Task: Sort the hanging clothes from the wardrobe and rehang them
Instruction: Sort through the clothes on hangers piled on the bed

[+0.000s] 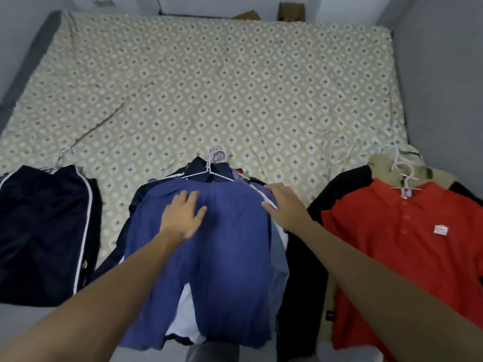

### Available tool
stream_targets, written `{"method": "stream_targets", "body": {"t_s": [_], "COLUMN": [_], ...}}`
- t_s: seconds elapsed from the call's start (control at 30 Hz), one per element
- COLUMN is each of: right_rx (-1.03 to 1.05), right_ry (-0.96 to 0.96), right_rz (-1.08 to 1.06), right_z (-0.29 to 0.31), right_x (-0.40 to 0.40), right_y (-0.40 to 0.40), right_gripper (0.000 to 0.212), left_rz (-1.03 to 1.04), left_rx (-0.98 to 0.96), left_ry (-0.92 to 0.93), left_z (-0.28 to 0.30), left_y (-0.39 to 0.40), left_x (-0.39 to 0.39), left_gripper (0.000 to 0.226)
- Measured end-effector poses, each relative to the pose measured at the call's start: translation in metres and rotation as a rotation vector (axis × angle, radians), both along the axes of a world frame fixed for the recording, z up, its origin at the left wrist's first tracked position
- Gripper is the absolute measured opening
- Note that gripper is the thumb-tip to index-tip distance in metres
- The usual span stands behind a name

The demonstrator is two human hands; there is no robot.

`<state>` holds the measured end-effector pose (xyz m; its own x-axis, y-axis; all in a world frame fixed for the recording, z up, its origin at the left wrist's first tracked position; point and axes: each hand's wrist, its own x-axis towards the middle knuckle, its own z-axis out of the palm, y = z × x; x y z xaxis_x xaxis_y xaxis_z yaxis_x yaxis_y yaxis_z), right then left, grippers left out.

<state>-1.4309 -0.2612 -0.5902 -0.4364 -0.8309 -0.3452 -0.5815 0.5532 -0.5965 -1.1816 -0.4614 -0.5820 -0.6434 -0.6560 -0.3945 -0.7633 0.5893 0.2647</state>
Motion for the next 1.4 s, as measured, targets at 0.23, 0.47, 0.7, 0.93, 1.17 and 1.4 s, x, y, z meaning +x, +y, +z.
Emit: {"method": "stream_targets", "body": {"t_s": [0.23,0.47,0.7,0.93,1.17,1.4], "right_rx": [0.219,0.383,0.323,0.183,0.227,0.002], "right_ry": [-0.018,0.128,0.212,0.154,0.043,-0.009], "right_rz": [-0.06,-0.056,-0.141,-0.195,-0.065,-0.136], "right_z": [-0.075,-0.117,-0.127,-0.105,-0.071,-0.016], "right_x": [0.032,0.031,0.038,0.027,0.034,0.06], "right_y": [-0.084,-0.1,-0.101,-0.093,-0.068,-0.025], "right_gripper": [0.069,0.071,0.057,0.021,0.052,0.024], "left_rz": [0.049,0.082,0.063,0.054,0.12,0.124], "left_rx": [0.004,0.082,0.097,0.0,0.002,-0.025], "left_ry": [-0.078,-0.133,-0.086,0.049,0.266,0.432], "left_z": [-0.059,-0.095,-0.11,-0.089,-0.035,0.019], "left_y": [-0.118,-0.154,-0.154,-0.147,-0.117,-0.073], "left_x": [0.052,0.051,0.049,0.053,0.057,0.092], "left_gripper": [0.062,0.058,0.05,0.045,0.039,0.039]}}
